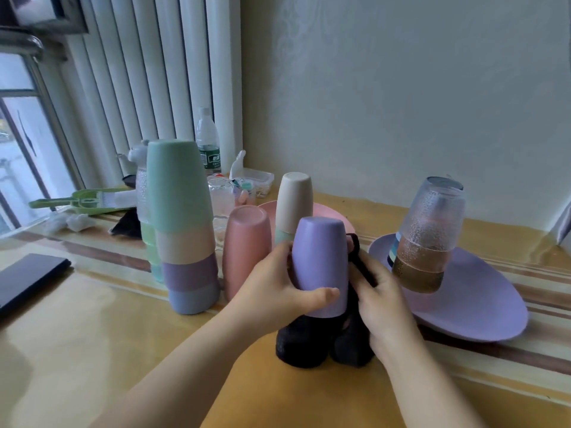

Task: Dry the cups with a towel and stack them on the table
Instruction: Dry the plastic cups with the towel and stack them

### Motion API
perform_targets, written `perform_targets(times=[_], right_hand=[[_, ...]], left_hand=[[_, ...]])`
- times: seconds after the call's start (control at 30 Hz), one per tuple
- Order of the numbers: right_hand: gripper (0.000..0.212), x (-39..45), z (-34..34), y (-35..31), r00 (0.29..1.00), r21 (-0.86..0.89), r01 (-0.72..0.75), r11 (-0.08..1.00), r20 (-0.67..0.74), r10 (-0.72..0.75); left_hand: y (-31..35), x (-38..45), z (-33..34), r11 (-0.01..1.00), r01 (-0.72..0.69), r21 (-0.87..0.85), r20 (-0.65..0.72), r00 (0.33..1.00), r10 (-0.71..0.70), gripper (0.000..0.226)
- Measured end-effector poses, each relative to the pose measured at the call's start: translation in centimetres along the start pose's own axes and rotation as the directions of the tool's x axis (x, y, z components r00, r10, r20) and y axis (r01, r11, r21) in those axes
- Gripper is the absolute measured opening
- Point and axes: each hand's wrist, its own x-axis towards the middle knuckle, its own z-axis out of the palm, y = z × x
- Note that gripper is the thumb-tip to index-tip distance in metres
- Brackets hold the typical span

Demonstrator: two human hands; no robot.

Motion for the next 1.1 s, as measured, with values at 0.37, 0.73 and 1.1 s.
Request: perform_targets(times=[0.37,0.73,1.1], right_hand=[[0.038,-0.9,1.1,0.9,0.963,-0.43,0.252,0.867,0.196,-0.183],[0.036,-1.0,1.1,1.0,0.974,-0.365,0.21,0.907,0.159,-0.162],[0.032,-0.5,0.4,1.2,0.987,-0.411,0.16,0.897,0.071,-0.143]], left_hand=[[5.0,-0.8,-5.7,0.966,-0.106,0.236,-0.461,0.863,0.207,0.05],[3.2,1.2,-4.5,0.831,0.146,0.536,-0.456,0.879,0.139,0.106],[2.0,0.6,-3.1,0.529,0.347,0.775,-0.503,0.844,0.184,0.107]])
